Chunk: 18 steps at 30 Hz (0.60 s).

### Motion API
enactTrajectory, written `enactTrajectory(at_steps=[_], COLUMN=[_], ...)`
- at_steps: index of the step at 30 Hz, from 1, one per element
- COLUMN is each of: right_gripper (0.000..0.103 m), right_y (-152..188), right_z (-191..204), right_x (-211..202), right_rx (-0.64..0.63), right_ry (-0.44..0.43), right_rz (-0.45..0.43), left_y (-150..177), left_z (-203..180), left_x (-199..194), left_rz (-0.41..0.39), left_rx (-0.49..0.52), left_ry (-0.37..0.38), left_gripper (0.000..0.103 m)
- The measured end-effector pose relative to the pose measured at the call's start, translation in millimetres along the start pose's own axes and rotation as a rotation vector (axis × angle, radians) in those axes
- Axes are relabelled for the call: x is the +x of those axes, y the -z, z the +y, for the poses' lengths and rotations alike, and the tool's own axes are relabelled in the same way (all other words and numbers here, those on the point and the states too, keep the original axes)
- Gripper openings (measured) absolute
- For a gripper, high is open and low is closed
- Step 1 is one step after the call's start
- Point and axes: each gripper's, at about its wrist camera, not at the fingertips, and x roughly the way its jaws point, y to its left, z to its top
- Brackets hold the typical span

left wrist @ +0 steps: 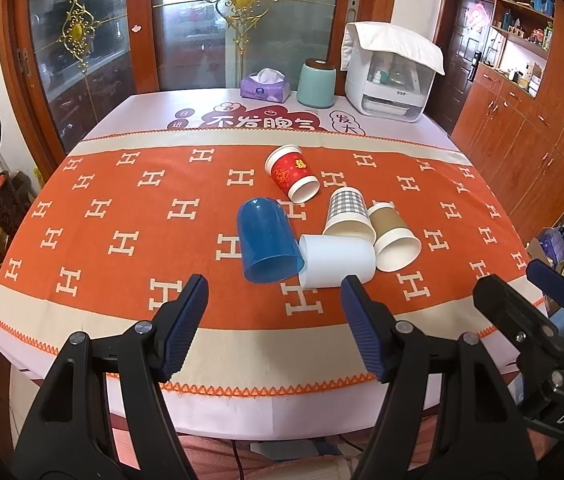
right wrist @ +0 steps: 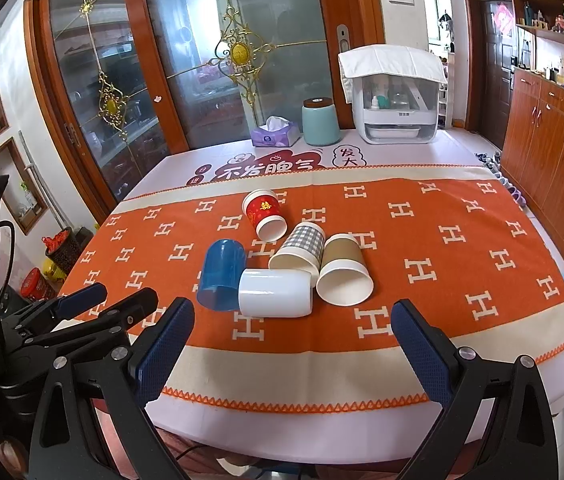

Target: Flip cup upside down

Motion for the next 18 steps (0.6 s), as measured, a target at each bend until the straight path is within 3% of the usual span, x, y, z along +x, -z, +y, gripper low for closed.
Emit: enactTrajectory(at_steps=[15, 18], right_gripper=[0.100, 0.100], right_y=[-4, -5], right_z=[-6, -6], right_x=[1, 0], right_rx=[0.016, 0.017], right_ry=[0.007, 0.012], right_rz=[0.005, 0.004], left_y=[-14, -19], left_z=[-4, -9], left_x=[6, 6], left_rz=[-0.011, -0.016], left_rx=[0.031, 0.059], left_ry=[0.002, 0.039], left_gripper=[0.066, 0.066])
